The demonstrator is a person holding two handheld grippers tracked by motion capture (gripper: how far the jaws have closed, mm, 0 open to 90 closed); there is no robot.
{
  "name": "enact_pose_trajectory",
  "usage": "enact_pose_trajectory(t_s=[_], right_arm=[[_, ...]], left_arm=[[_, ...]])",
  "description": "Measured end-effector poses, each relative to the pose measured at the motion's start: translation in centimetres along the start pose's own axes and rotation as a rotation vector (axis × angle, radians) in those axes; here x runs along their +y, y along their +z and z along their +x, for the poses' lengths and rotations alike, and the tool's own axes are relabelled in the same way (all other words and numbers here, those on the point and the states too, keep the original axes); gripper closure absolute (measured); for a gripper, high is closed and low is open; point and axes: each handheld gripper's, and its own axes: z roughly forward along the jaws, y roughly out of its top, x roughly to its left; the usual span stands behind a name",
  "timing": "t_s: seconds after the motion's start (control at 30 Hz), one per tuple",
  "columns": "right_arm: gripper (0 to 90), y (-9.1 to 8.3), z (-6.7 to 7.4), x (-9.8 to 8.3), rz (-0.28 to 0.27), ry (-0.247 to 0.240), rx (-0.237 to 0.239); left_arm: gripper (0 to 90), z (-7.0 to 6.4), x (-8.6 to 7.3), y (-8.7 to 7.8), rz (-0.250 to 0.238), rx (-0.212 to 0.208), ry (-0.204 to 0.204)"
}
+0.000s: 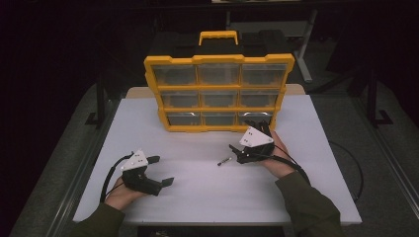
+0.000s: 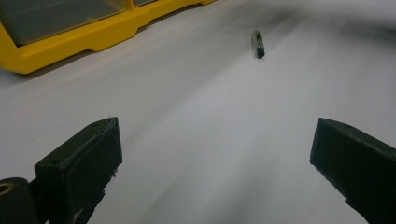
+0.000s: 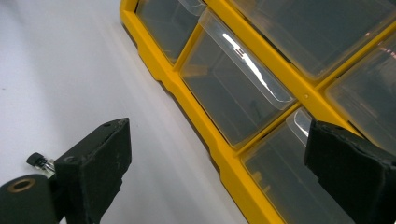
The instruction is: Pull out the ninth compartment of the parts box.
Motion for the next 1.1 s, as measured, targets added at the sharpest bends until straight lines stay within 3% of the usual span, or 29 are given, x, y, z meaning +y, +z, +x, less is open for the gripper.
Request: enact_pose_trajectory(t_s=[0.2, 0.23, 0.4, 0.53, 0.57, 0.67, 0.83, 1.1], right_arm=[[6.6, 0.0, 0.1, 0.0, 0.005, -0.040, -0.021], [6.7, 0.0, 0.0, 0.0, 0.008, -0.076, -0.027], [6.6, 0.0, 0.4, 0.1, 0.009, -0.074, -0.036], [6.6, 0.1, 0.5, 0.1, 0.011, -0.105, -0.047], [6.6, 0.0, 0.5, 0.1, 0.010, -0.133, -0.057], [6.6, 0.1, 0.6, 0.1, 0.008, -0.124, -0.058], [6.6, 0.1, 0.8, 0.1, 0.018, -0.175, -0.078], [6.6, 0.2, 1.0, 0.1, 0.025, -0.214, -0.100]], left_arm=[[1.6, -0.1, 0.0, 0.0, -0.014, 0.003, -0.006], [1.5, -0.1, 0.0, 0.0, -0.014, 0.004, -0.005], [1.5, -0.1, 0.0, 0.0, -0.015, 0.003, -0.004], [1.5, 0.0, 0.0, 0.0, -0.018, 0.002, -0.009], [1.6, 0.0, 0.0, 0.0, -0.023, 0.002, -0.008], [1.5, 0.0, 0.0, 0.0, -0.024, 0.001, -0.009], [1.5, -0.1, 0.0, 0.0, -0.017, 0.002, -0.007], [1.6, -0.1, 0.0, 0.0, -0.023, -0.002, -0.006]])
